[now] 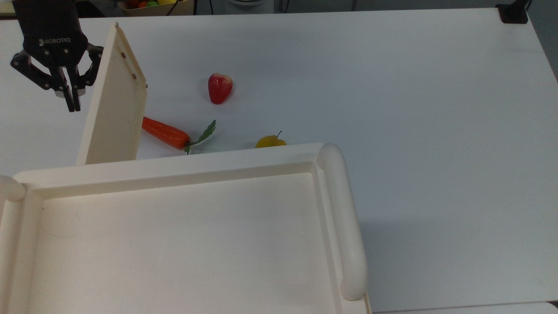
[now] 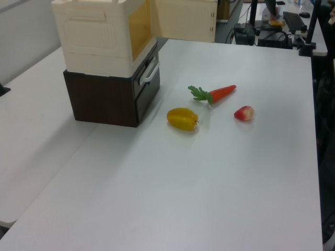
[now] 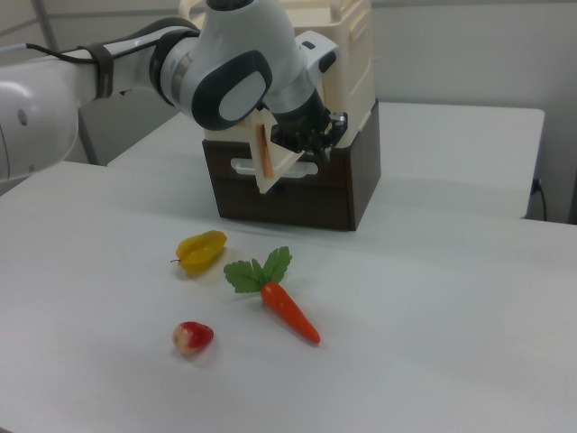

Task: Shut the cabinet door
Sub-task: 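Push the door with the gripper, swinging it toward the cabinet opening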

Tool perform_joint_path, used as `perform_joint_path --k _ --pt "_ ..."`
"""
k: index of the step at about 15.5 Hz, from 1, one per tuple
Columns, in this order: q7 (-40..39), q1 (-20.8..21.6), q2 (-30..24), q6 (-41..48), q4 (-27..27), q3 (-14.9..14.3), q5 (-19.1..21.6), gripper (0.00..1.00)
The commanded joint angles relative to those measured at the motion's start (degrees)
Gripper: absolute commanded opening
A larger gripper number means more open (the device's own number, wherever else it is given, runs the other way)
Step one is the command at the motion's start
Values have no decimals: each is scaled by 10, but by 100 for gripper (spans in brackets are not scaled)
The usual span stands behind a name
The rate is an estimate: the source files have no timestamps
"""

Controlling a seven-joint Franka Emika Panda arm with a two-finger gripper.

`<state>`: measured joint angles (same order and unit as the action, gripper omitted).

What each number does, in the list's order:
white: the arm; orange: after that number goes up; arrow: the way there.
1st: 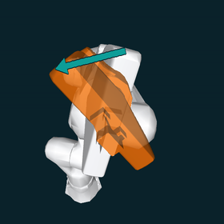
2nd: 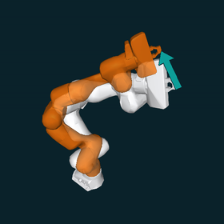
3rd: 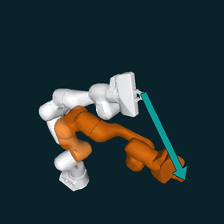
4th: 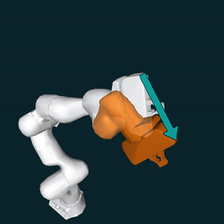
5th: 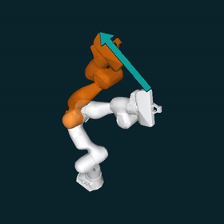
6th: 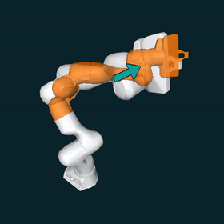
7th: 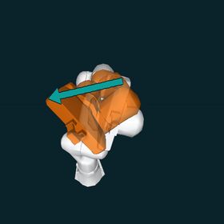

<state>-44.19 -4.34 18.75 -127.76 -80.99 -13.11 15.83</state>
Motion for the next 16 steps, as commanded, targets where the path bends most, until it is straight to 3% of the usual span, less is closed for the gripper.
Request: perform_joint_path --k 1,6,16 --pt "-3 6 -6 -12 -5 9 21 8" --pt "22 14 -6 -12 -4 39 21 9" --pt "79 77 -3 -19 -3 39 13 9"
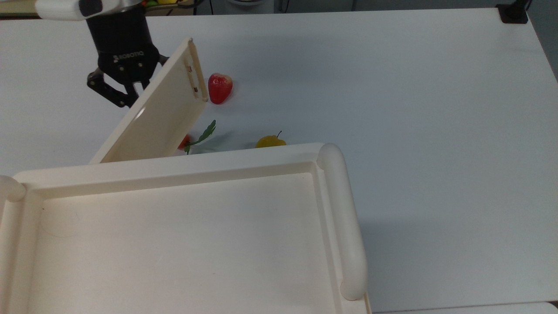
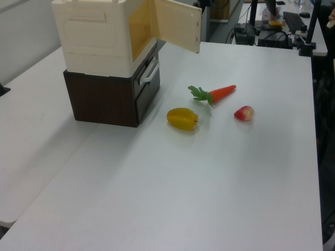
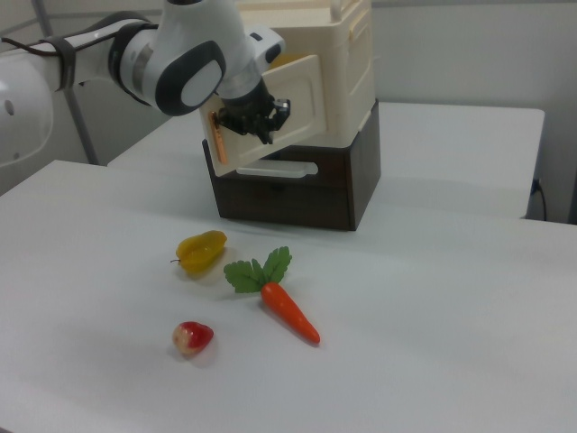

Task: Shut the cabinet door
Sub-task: 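Push the door with the gripper, swinging it toward the cabinet opening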

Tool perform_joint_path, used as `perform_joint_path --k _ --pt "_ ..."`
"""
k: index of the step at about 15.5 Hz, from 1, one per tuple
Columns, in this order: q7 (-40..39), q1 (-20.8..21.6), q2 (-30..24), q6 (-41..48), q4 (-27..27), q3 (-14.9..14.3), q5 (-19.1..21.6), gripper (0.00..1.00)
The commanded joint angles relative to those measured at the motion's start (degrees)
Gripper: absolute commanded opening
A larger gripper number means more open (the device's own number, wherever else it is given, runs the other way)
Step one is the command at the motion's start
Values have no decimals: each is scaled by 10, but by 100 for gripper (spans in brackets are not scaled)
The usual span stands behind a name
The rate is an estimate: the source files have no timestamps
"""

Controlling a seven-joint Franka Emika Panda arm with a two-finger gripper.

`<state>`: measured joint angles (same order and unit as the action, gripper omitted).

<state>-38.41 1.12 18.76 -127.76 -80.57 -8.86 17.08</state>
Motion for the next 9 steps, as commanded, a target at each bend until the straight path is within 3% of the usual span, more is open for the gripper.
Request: perform_joint_path --k 1,9 --pt "25 27 -2 -19 -7 -4 1 9" --pt "82 92 26 -121 -6 -4 -3 10"
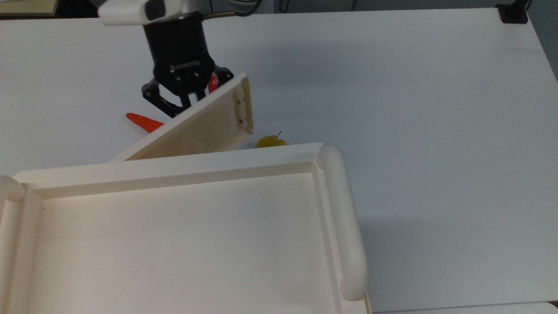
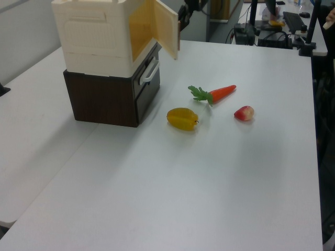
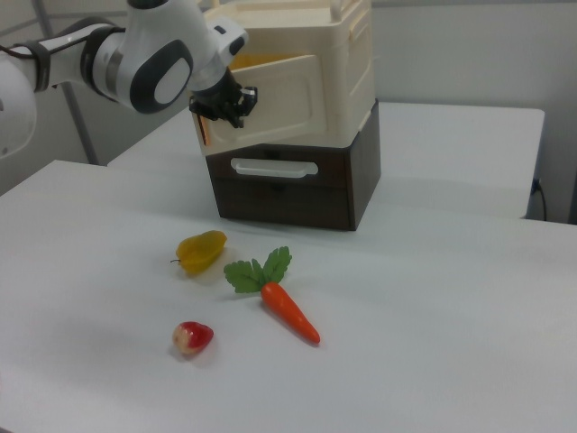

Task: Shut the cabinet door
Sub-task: 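Push the door with the gripper, swinging it toward the cabinet opening, then press the door flush against the cabinet front with the gripper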

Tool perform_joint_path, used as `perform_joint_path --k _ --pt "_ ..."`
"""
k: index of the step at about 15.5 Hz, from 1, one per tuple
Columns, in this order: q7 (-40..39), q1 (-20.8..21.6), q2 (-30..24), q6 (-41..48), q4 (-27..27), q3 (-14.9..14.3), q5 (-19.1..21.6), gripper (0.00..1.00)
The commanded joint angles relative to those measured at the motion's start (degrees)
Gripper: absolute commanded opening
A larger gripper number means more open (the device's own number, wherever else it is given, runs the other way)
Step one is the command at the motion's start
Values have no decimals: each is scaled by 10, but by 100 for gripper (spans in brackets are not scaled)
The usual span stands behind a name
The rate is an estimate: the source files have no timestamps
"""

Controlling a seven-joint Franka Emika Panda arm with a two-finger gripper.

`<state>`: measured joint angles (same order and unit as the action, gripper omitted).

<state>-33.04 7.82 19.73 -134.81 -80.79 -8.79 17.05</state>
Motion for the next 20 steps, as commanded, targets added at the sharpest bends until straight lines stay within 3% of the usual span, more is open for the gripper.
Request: perform_joint_path --k 1,15,20 --pt "32 29 18 -67 -4 -4 -3 10" --pt "112 83 80 -263 -1 -4 -1 13" --pt "112 83 81 -269 8 -4 4 13"
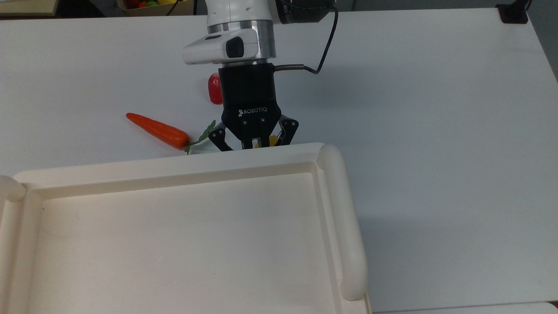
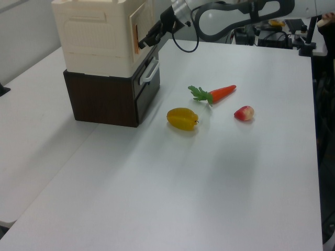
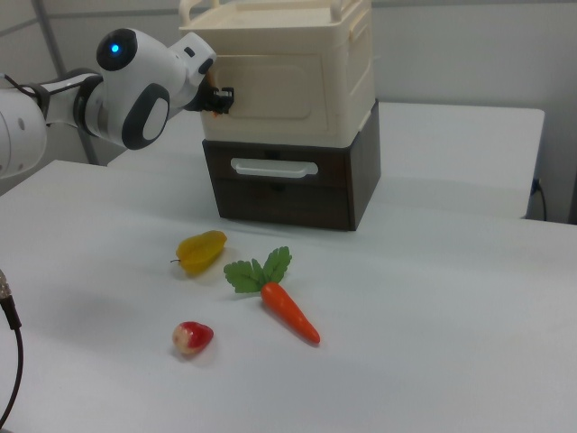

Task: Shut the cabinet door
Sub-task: 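Press the door flush against the cabinet front with the gripper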

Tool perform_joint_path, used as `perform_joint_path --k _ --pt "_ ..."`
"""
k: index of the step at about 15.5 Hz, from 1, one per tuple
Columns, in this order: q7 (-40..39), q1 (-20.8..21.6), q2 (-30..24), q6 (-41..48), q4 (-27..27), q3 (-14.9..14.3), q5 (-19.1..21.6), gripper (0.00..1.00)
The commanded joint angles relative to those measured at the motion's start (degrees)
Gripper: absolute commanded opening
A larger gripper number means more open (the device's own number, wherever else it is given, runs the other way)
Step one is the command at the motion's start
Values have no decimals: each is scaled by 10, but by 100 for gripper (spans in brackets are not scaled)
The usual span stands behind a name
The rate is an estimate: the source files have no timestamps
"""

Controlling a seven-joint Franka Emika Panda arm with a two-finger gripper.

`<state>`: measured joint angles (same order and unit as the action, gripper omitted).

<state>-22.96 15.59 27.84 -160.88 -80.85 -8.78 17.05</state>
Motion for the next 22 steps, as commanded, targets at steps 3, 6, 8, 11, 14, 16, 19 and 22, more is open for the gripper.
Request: perform_joint_path --k 3,6,8,11,14,16,19,22 --pt "12 8 5 -33 8 -4 4 13" --pt "12 14 10 -50 9 -5 4 13" --pt "12 15 11 -53 8 -5 4 13" --pt "12 16 11 -53 9 -4 5 13" --pt "12 19 10 -52 3 -5 8 13" --pt "12 19 2 -47 -7 -5 9 13" --pt "12 17 -42 -28 -58 -4 10 13" --pt "30 0 -86 105 -66 -10 10 12"
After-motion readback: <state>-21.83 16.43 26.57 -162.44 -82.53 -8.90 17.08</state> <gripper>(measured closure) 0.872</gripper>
